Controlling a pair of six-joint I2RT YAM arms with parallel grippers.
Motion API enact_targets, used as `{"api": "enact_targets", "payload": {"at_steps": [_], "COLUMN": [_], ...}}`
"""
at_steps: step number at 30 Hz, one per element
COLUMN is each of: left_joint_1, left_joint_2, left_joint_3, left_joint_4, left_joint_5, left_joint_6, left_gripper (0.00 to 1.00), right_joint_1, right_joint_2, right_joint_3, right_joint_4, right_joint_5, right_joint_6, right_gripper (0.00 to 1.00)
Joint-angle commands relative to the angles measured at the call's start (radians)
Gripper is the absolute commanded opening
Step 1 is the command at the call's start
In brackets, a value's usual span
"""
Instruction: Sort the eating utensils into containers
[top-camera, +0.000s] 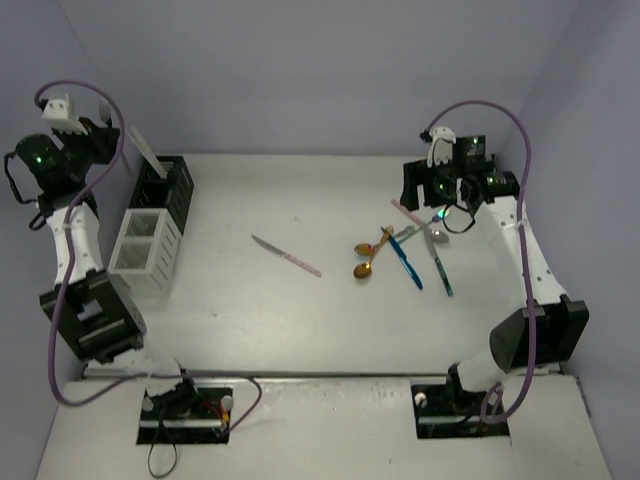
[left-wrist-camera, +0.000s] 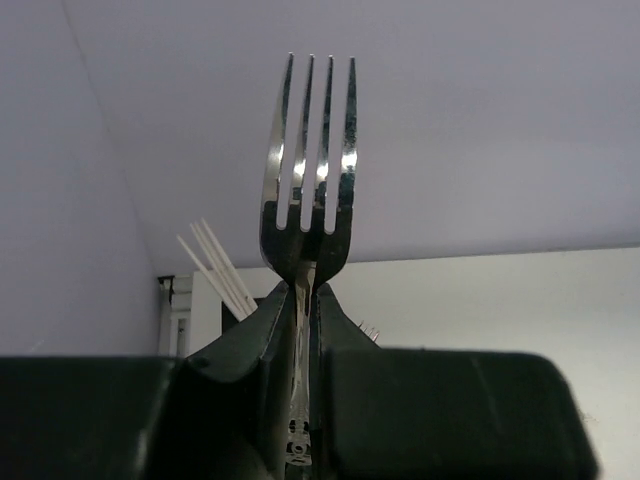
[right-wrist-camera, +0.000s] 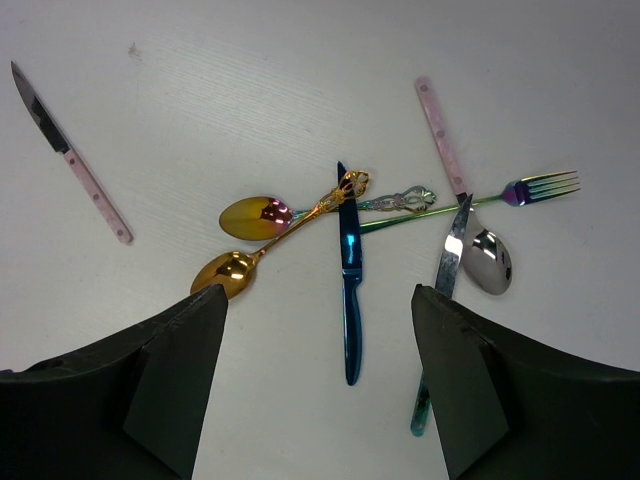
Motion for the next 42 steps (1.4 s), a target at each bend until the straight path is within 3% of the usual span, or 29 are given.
{"api": "enact_targets", "payload": {"at_steps": [1, 12, 22, 32, 34, 37, 42], "left_joint_1": [0.014, 0.005, -0.006, -0.004, -0.004, -0.003, -0.003], "left_joint_2": [0.06, 0.21, 0.251, 0.238, 0.233, 0.209, 0.151], "left_joint_3": [0.077, 0.075, -0.001, -0.104, -0.103, -0.096, -0.043], "left_joint_4": [0.213, 0.217, 0.187, 0.144, 0.136, 0.116, 0.071], "left_joint_5": [0.1, 0.203, 0.257, 0.294, 0.3, 0.305, 0.307], "left_joint_6": [-0.116, -0.028, 0.205, 0.337, 0.332, 0.329, 0.299], "left_gripper": [0.0, 0.0, 0.0, 0.01, 0.1, 0.34, 0.43], "right_joint_1": [-0.005, -0.007, -0.006, -0.005, -0.004, -0.004, -0.004], "right_joint_2": [0.003, 0.02, 0.04, 0.032, 0.033, 0.032, 0.017], "right_joint_3": [0.028, 0.016, 0.024, 0.023, 0.025, 0.024, 0.008], "right_joint_4": [0.034, 0.034, 0.034, 0.033, 0.034, 0.031, 0.029], "right_joint_5": [-0.011, 0.005, -0.001, 0.0, 0.001, 0.008, 0.046], "right_joint_6": [0.01, -0.005, -0.004, -0.002, 0.0, 0.0, -0.014], "right_gripper": [0.72, 0.72, 0.71, 0.71, 0.72, 0.71, 0.69]}}
